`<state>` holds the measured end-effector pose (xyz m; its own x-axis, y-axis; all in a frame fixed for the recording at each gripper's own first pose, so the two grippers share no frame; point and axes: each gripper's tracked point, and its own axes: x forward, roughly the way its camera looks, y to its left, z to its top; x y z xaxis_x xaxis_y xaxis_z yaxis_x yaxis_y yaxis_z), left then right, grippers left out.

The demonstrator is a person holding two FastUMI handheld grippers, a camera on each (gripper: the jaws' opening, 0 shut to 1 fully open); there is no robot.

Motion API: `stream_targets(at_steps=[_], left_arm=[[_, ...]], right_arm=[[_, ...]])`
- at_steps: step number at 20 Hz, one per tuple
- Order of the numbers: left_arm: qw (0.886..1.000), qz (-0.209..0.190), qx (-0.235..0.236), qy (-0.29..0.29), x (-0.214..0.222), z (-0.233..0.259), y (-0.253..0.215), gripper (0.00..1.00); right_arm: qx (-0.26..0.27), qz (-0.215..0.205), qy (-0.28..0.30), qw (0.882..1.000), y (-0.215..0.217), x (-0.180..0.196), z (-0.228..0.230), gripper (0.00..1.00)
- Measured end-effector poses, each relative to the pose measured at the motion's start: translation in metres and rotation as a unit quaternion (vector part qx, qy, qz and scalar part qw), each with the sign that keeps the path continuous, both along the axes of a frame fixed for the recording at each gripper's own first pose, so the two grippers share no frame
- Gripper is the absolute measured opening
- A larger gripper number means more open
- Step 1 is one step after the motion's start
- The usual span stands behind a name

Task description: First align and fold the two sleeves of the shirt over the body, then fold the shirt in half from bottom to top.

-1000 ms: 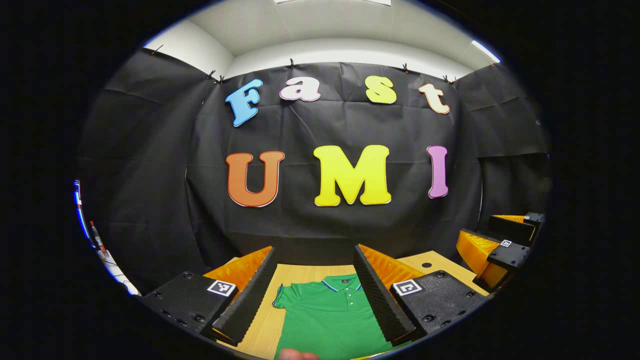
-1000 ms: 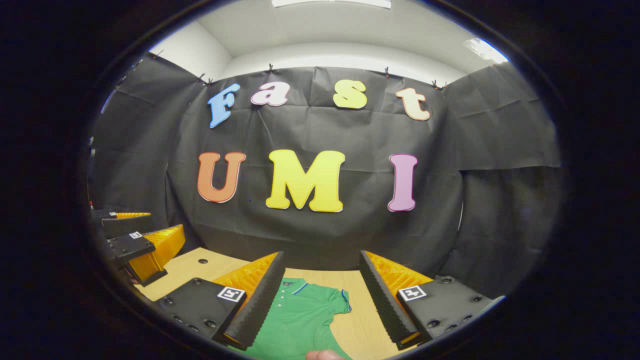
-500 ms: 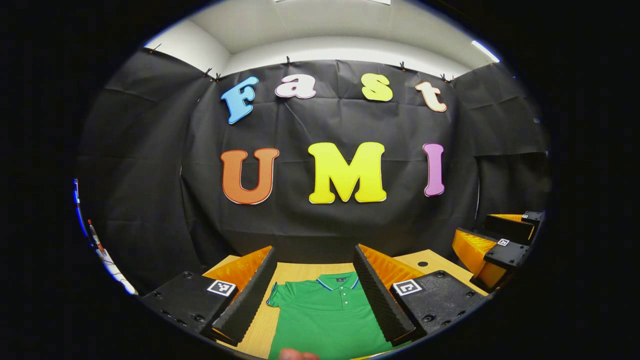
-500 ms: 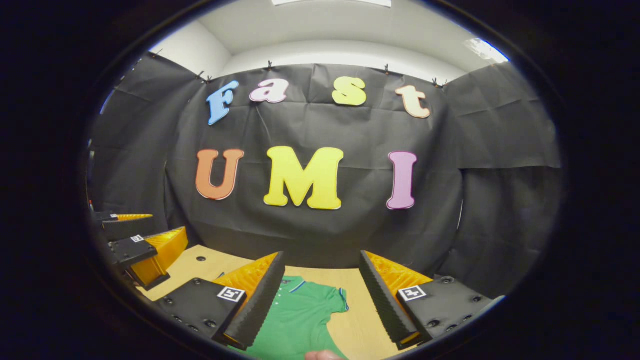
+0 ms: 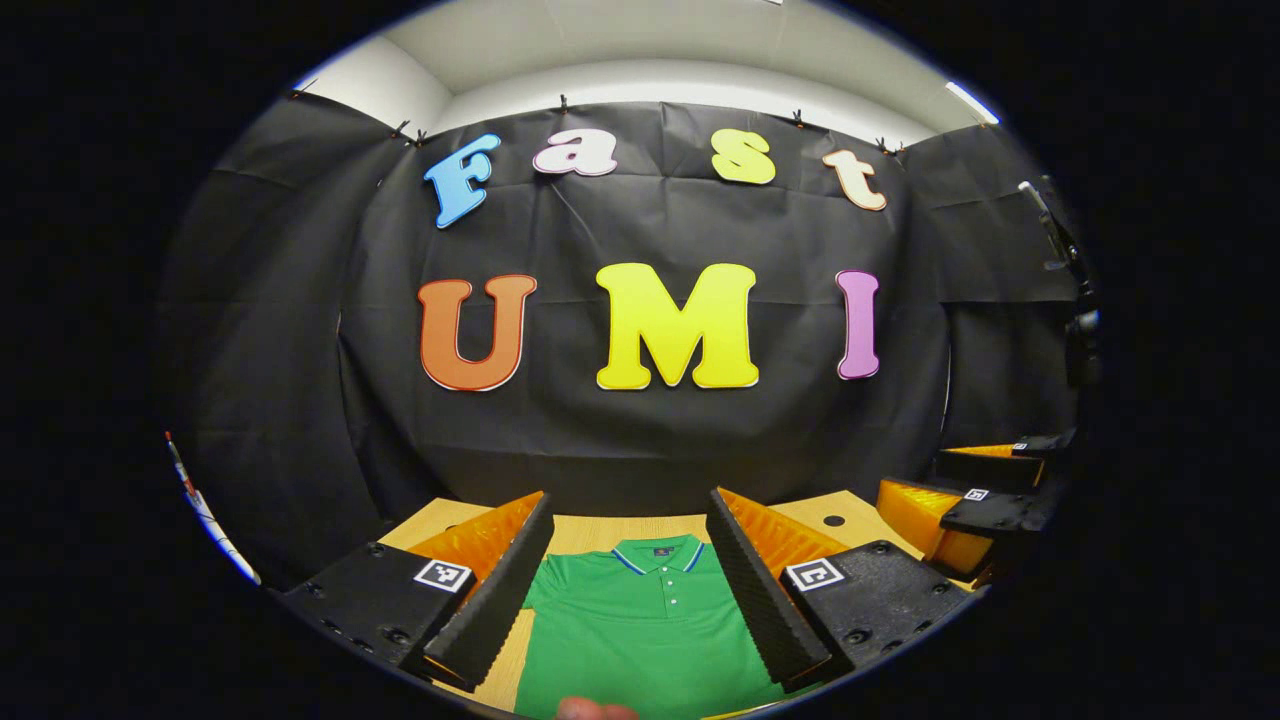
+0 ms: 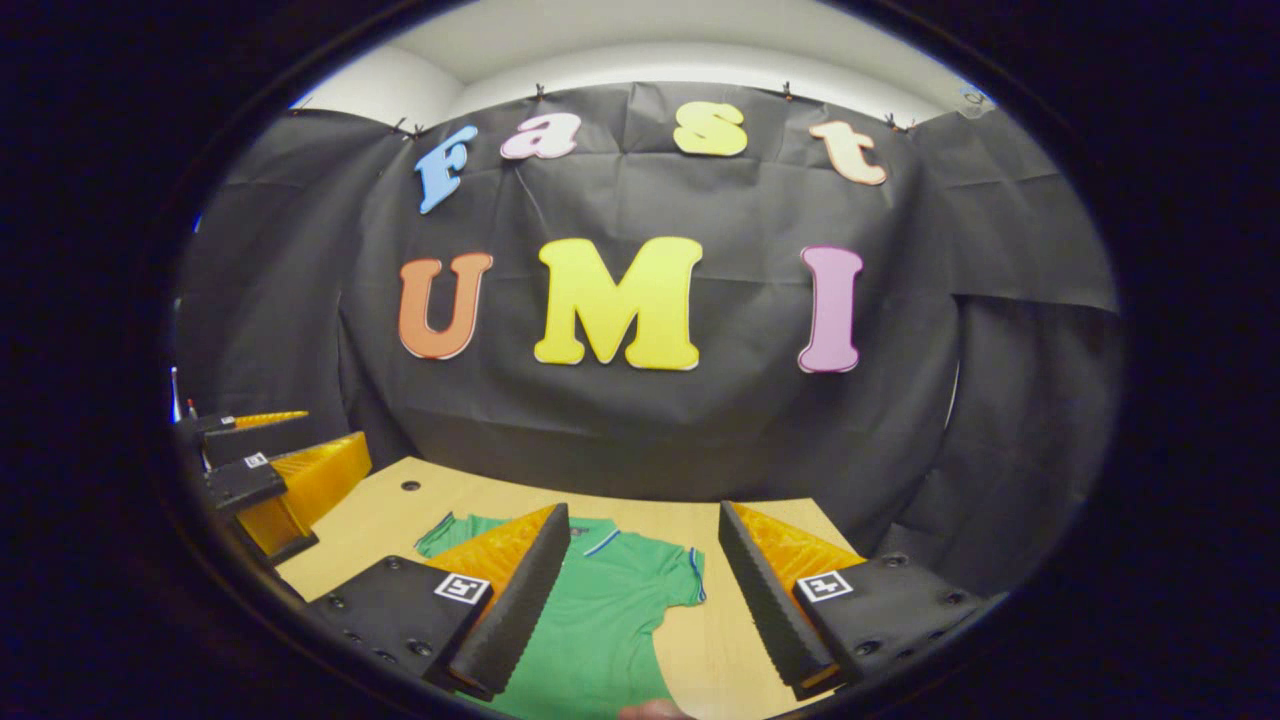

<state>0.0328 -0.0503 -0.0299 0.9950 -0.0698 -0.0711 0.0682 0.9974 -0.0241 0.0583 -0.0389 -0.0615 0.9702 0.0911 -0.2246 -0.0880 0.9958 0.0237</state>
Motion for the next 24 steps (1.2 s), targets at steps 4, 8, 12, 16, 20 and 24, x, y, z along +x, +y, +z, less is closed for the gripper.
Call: stream_targets(at_steps=[4,8,12,16,20,24], left_arm=[[1.0,0.017,0.006,0.025,0.012,-0.016,0.003,0.98],[0.998,0.045,0.007,0.048,0.024,-0.027,0.013,0.98],[0.995,0.068,0.007,0.067,0.035,-0.037,0.019,0.98],[0.992,0.09,-0.006,0.085,0.046,-0.05,0.022,0.98],[0.991,0.096,-0.002,0.094,0.053,-0.055,0.022,0.99],[0.989,0.096,0.003,0.112,0.054,-0.069,0.019,0.99]], right_arm=[[0.005,0.015,0.071,0.997,-0.017,0.041,-0.046,0.93],[-0.002,0.031,0.152,0.988,-0.034,0.083,-0.103,0.95],[0.012,0.015,0.234,0.972,-0.053,0.129,-0.163,0.93],[0.028,0.009,0.297,0.954,-0.064,0.159,-0.216,0.96],[0.025,0.012,0.334,0.942,-0.066,0.184,-0.261,0.96],[0.023,0.005,0.36,0.933,-0.072,0.212,-0.297,0.94]])
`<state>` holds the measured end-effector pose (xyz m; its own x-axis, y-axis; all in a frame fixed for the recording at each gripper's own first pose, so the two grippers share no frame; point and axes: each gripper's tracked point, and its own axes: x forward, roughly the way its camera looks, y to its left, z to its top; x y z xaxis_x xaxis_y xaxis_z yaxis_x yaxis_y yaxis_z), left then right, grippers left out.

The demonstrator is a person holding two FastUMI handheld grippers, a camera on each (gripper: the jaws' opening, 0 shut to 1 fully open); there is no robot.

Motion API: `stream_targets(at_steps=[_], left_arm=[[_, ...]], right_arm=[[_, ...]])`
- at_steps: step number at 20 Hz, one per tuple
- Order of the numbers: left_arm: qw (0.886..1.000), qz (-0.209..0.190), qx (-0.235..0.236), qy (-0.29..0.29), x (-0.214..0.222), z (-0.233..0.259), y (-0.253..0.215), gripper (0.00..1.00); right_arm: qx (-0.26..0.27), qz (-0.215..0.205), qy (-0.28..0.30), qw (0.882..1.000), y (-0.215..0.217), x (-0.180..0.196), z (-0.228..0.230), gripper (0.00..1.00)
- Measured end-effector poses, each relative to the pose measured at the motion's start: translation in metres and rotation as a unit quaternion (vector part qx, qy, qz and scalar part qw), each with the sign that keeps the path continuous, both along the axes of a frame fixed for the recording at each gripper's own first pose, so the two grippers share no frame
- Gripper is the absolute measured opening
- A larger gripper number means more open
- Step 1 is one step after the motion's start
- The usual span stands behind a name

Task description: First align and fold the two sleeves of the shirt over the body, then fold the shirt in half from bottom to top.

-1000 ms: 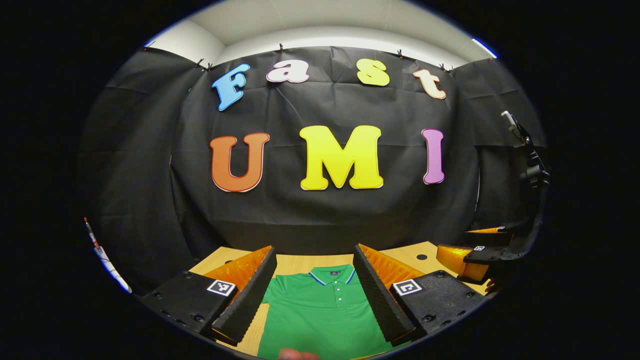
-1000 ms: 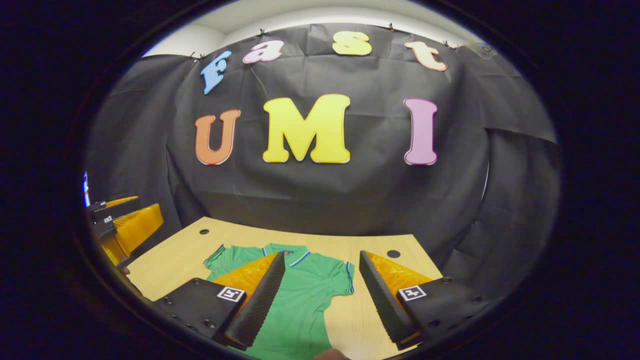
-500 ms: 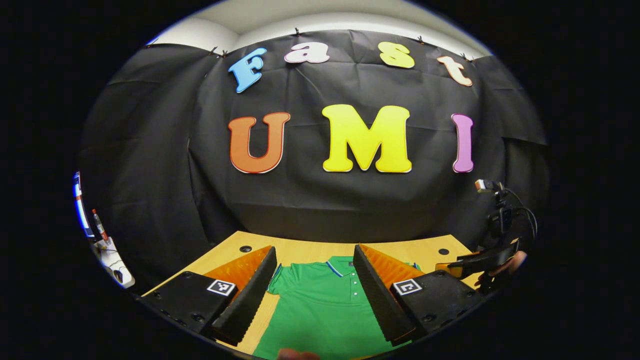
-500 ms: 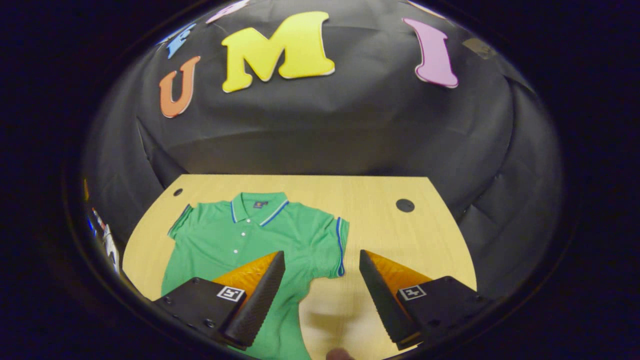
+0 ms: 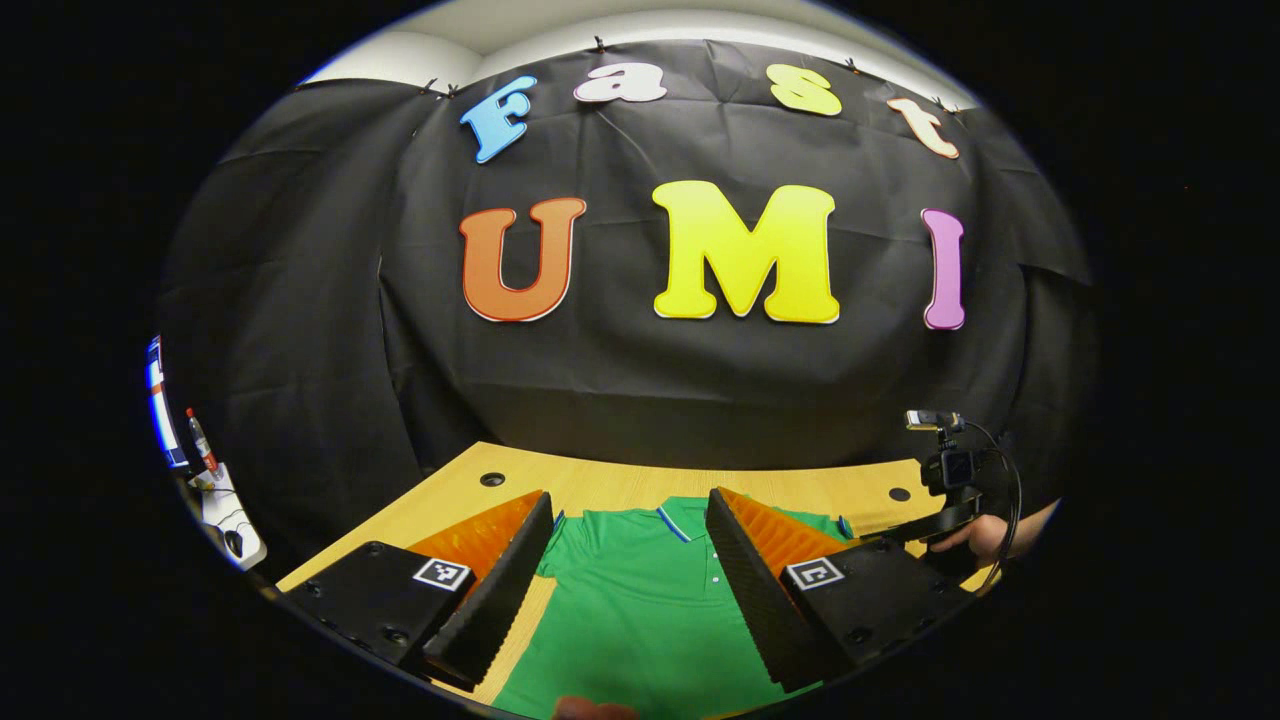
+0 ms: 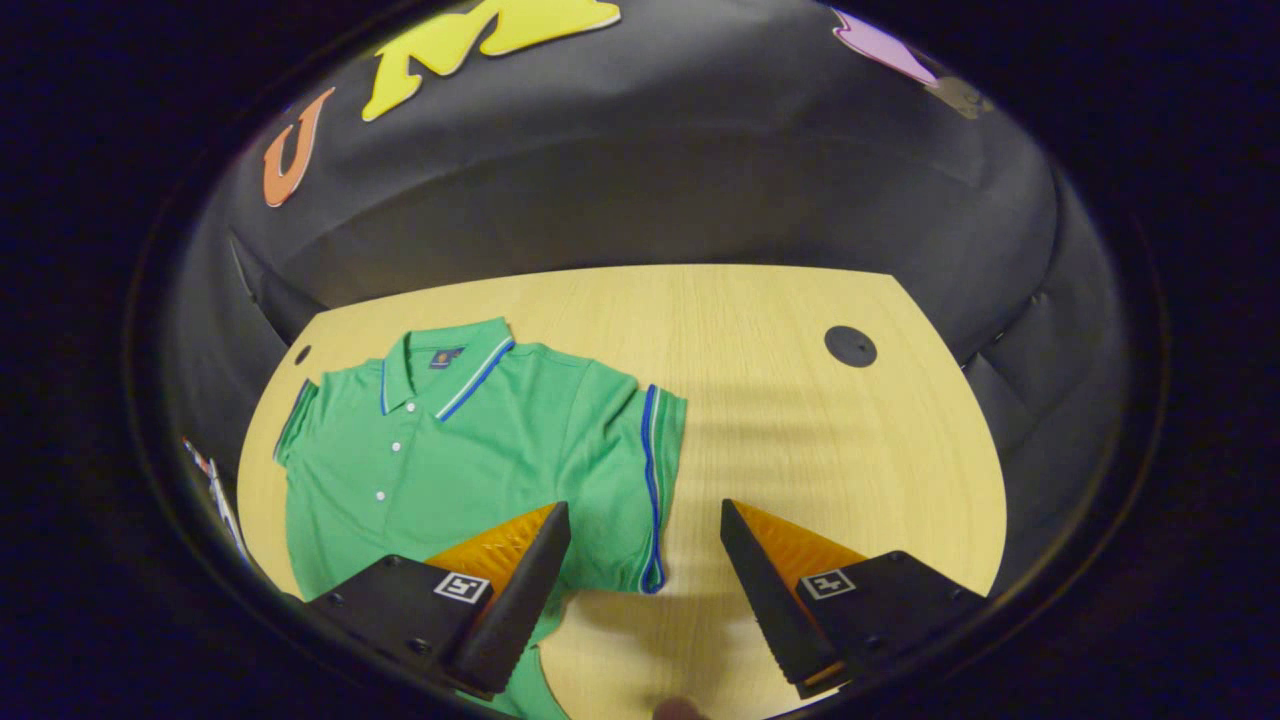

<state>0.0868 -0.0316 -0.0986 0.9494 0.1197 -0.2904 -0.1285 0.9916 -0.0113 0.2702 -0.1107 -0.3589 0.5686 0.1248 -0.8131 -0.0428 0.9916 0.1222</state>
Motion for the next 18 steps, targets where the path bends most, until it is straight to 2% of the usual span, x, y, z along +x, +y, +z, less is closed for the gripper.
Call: stream_targets(at_steps=[3,4,6,8,12,13,14,18], left_arm=[[1.0,0.003,-0.002,0.014,-0.002,-0.01,-0.003,0.99],[1.0,0.004,-0.002,0.016,-0.003,-0.011,-0.003,0.98],[1.0,0.0,0.002,0.02,-0.003,-0.013,-0.005,0.99],[1.0,-0.001,0.007,0.021,-0.005,-0.014,-0.004,0.99],[1.0,-0.001,0.007,0.024,-0.006,-0.015,-0.003,0.99],[1.0,0.001,0.007,0.024,-0.006,-0.016,-0.002,0.99],[1.0,0.002,0.006,0.024,-0.007,-0.016,0.0,0.99],[1.0,0.008,0.009,0.027,-0.01,-0.016,0.007,0.99]], right_arm=[[0.006,0.001,0.017,1.0,0.002,0.007,-0.016,0.96],[0.006,0.001,0.021,1.0,0.002,0.008,-0.02,0.94],[0.007,-0.004,0.034,0.999,0.003,0.006,-0.027,0.94],[0.002,-0.013,0.037,0.999,0.0,0.009,-0.031,0.63],[-0.021,-0.014,0.043,0.999,-0.004,0.011,-0.033,0.14],[-0.018,-0.016,0.043,0.999,-0.004,0.013,-0.033,0.13],[-0.016,-0.021,0.038,0.999,-0.008,0.018,-0.023,0.04],[0.008,-0.039,0.047,0.998,-0.008,0.015,-0.029,0.05]])
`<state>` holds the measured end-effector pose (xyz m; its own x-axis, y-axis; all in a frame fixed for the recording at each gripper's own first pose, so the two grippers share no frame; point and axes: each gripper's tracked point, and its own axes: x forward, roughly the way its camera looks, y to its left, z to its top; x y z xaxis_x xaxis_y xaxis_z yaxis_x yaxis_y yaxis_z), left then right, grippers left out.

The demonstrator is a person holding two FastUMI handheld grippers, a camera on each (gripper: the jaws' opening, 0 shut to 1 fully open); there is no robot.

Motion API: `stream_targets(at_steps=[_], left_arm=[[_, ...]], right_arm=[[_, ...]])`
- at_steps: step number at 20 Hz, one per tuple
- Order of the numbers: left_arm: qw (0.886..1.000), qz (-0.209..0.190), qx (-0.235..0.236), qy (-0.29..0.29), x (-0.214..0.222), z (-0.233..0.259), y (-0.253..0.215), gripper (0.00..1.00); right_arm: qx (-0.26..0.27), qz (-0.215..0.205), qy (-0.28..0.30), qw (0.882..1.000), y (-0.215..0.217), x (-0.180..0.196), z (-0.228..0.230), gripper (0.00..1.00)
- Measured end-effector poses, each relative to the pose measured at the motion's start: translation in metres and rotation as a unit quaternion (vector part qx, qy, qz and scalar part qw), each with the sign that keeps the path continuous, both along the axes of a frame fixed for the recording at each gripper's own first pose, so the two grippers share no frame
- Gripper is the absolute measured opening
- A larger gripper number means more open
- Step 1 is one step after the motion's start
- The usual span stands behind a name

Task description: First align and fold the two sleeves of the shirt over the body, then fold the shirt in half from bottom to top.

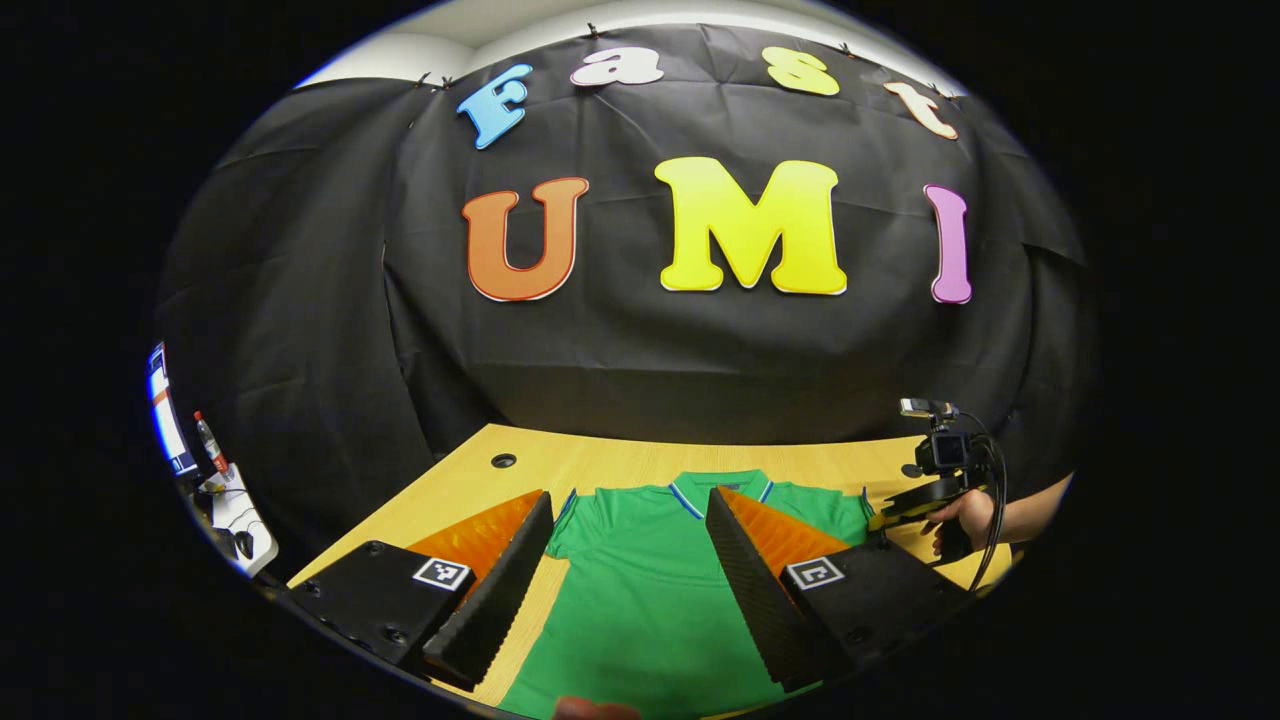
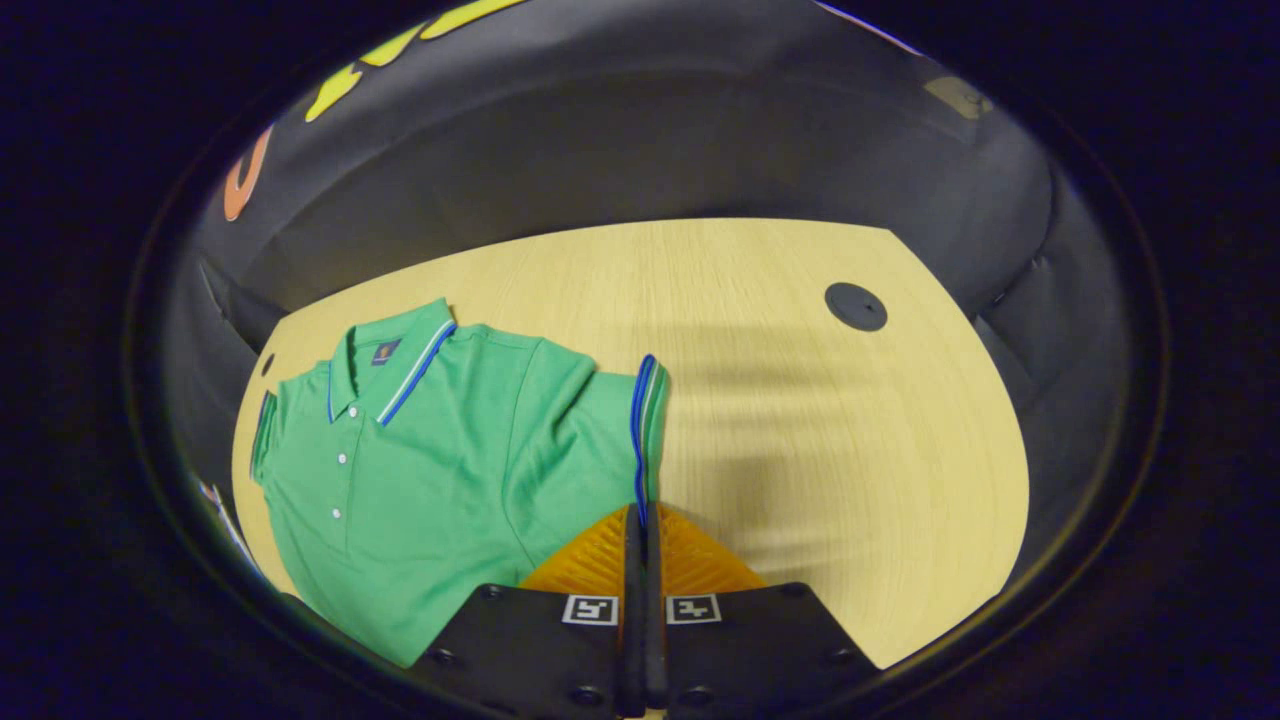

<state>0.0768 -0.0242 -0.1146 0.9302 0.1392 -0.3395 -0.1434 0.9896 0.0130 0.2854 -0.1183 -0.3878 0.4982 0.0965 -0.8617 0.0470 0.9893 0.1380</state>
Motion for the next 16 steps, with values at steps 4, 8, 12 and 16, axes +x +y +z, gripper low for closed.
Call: stream_targets(at_steps=[4,8,12,16], left_arm=[[1.0,0.004,-0.001,0.004,-0.003,-0.004,0.007,0.99],[1.0,0.015,-0.004,0.009,-0.007,-0.008,0.018,0.99],[1.0,0.027,0.0,0.008,-0.02,-0.001,0.041,0.99],[0.999,0.037,0.001,0.009,-0.033,0.001,0.063,0.98]], right_arm=[[0.036,-0.017,-0.025,0.999,0.005,0.004,0.026,0.03],[0.056,-0.025,-0.039,0.997,0.02,0.009,0.055,0.02],[0.075,-0.02,-0.065,0.995,0.063,0.015,0.091,0.03],[0.078,-0.002,-0.069,0.995,0.116,0.018,0.101,0.01]])
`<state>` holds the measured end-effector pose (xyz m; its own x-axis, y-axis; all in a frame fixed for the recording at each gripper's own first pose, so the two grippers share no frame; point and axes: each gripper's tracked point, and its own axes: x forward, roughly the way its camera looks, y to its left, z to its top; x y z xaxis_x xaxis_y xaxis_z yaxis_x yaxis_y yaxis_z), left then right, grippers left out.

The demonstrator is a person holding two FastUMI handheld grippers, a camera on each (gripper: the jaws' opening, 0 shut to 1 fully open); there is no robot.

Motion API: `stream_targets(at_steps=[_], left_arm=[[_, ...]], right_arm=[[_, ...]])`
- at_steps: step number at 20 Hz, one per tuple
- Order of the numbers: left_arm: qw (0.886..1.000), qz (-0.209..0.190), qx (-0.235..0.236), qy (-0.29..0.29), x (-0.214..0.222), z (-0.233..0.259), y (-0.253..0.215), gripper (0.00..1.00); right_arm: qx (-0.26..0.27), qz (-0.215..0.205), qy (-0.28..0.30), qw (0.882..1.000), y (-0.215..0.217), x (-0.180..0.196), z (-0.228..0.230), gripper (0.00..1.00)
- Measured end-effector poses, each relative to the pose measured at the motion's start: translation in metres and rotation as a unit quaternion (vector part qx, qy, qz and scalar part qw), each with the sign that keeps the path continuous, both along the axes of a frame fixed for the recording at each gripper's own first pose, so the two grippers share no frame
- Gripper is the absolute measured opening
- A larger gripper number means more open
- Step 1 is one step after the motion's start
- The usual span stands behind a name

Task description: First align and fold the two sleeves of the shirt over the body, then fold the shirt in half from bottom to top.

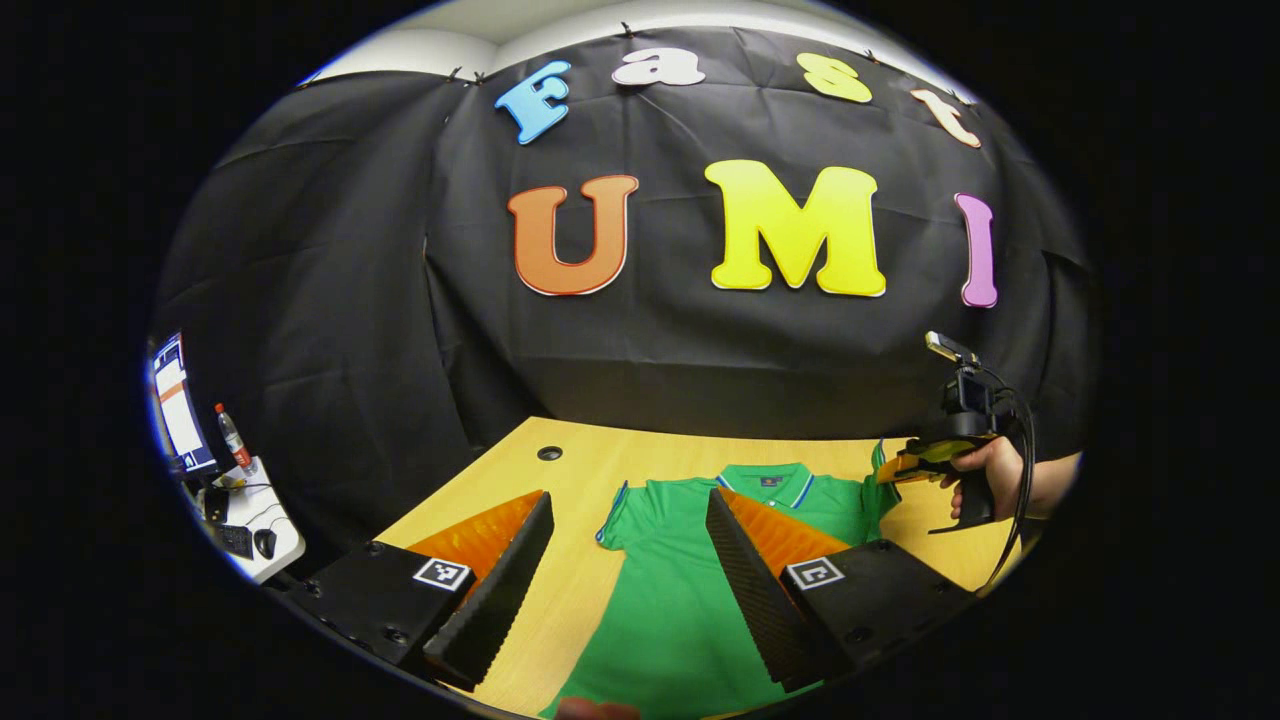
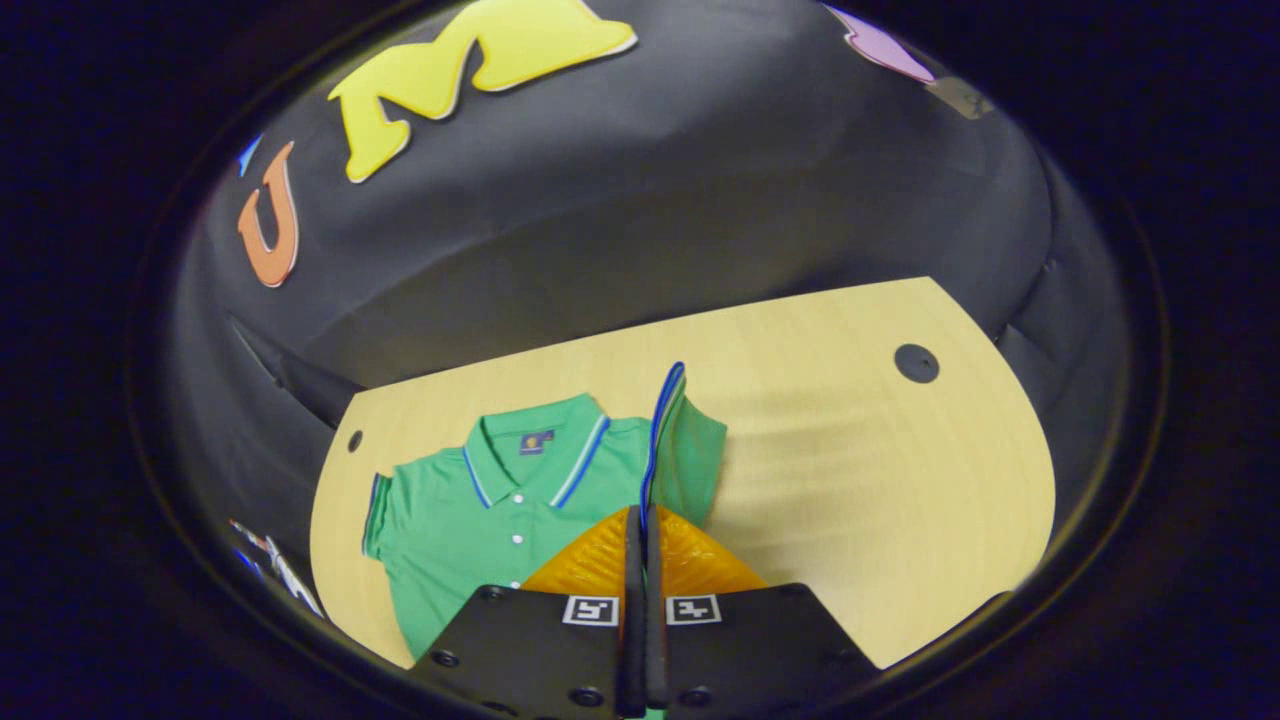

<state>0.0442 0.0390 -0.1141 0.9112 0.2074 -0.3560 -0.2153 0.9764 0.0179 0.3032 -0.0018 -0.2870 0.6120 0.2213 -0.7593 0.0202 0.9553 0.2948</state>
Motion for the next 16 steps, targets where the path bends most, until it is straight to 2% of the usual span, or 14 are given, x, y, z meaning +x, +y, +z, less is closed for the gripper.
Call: stream_targets(at_steps=[5,8,12,16], left_arm=[[1.0,0.027,0.0,0.016,-0.024,-0.001,0.037,0.99],[0.999,0.045,0.003,0.026,-0.039,-0.004,0.058,0.99],[0.997,0.07,0.012,0.029,-0.058,0.001,0.086,0.99],[0.996,0.085,0.007,0.037,-0.074,-0.004,0.099,0.99]], right_arm=[[-0.009,0.022,0.016,1.0,0.06,0.002,-0.021,0.03],[-0.007,0.013,0.032,0.999,0.09,0.004,-0.042,0.02],[-0.028,0.014,0.044,0.999,0.114,0.004,-0.065,0.01],[-0.029,0.025,0.049,0.998,0.131,-0.004,-0.068,0.06]])
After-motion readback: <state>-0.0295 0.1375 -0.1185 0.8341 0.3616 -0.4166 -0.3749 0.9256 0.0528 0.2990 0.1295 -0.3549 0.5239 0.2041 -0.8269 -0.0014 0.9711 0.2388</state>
